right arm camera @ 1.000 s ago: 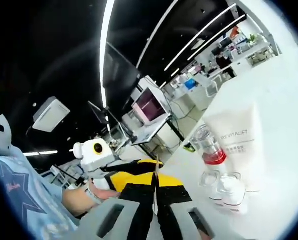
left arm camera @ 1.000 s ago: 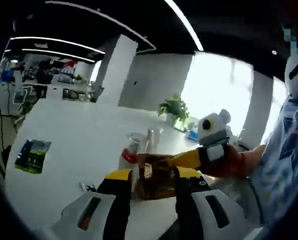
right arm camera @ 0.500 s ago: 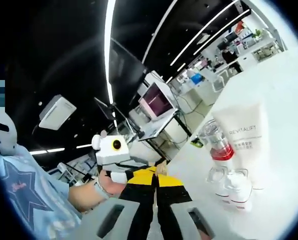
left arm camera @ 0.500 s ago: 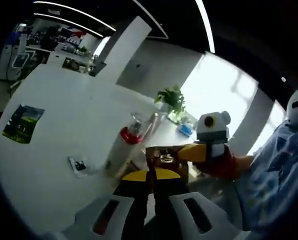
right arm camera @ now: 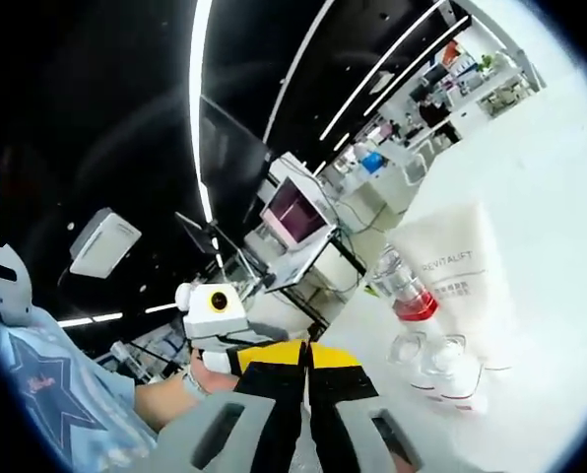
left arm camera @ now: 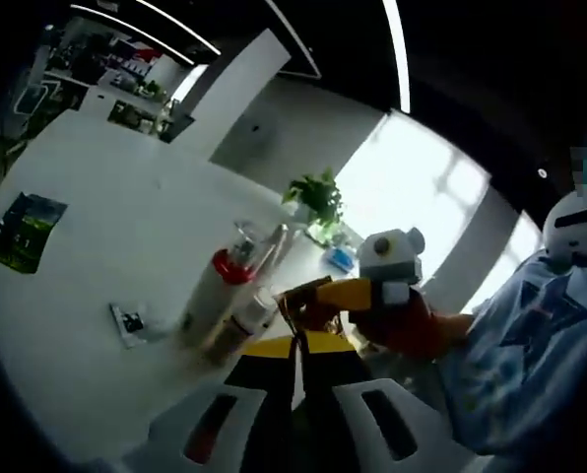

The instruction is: Arrange the skincare products in the storage area until every visible bottle or jar stands upright without overlapping.

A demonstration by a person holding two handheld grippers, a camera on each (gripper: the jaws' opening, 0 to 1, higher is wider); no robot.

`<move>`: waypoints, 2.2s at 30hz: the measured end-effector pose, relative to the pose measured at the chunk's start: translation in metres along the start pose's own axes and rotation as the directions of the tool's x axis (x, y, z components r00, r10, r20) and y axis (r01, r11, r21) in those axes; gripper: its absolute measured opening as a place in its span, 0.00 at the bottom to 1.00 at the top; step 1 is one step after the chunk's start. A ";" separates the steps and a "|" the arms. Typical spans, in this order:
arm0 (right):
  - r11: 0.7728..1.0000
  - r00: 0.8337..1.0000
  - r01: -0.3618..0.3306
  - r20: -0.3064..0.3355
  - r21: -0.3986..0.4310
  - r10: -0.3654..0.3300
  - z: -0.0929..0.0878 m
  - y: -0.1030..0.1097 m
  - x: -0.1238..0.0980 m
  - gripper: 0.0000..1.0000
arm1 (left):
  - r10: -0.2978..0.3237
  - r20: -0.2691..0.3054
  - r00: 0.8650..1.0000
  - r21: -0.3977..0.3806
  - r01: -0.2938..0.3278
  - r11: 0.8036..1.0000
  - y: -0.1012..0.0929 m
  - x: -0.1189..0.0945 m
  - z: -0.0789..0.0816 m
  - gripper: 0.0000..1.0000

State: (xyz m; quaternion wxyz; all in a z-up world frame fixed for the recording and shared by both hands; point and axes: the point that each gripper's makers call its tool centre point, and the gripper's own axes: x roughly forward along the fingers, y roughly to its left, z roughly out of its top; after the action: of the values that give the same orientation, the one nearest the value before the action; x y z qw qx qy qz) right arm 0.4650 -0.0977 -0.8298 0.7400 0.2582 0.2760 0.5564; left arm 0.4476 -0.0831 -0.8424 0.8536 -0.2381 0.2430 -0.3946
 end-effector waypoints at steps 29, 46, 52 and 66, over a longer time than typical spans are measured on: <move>0.977 0.995 0.101 0.010 -0.190 -0.101 0.004 -0.007 -0.003 0.00 | 0.355 -0.070 0.932 -0.289 -0.359 0.887 0.082 -0.014 0.003 0.00; 0.973 0.991 0.136 0.010 -0.187 -0.137 0.004 -0.015 -0.006 0.00 | 0.568 -0.367 0.737 -0.065 -0.630 0.774 0.142 0.005 -0.070 0.00; 0.974 0.988 0.154 0.015 -0.168 -0.153 0.005 -0.020 -0.008 0.00 | 0.565 -0.403 0.720 -0.070 -0.640 0.765 0.142 0.006 -0.079 0.00; 0.971 0.987 0.155 -0.005 -0.183 -0.158 0.001 -0.021 -0.006 0.00 | 0.598 -0.421 0.682 -0.034 -0.671 0.741 0.146 -0.005 -0.079 0.00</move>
State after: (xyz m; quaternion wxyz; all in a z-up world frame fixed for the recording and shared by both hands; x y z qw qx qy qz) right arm 0.4786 -0.1086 -0.8427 0.7994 0.1616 0.2506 0.5216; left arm 0.4786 -0.0125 -0.9896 0.8464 -0.1350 0.5076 -0.0872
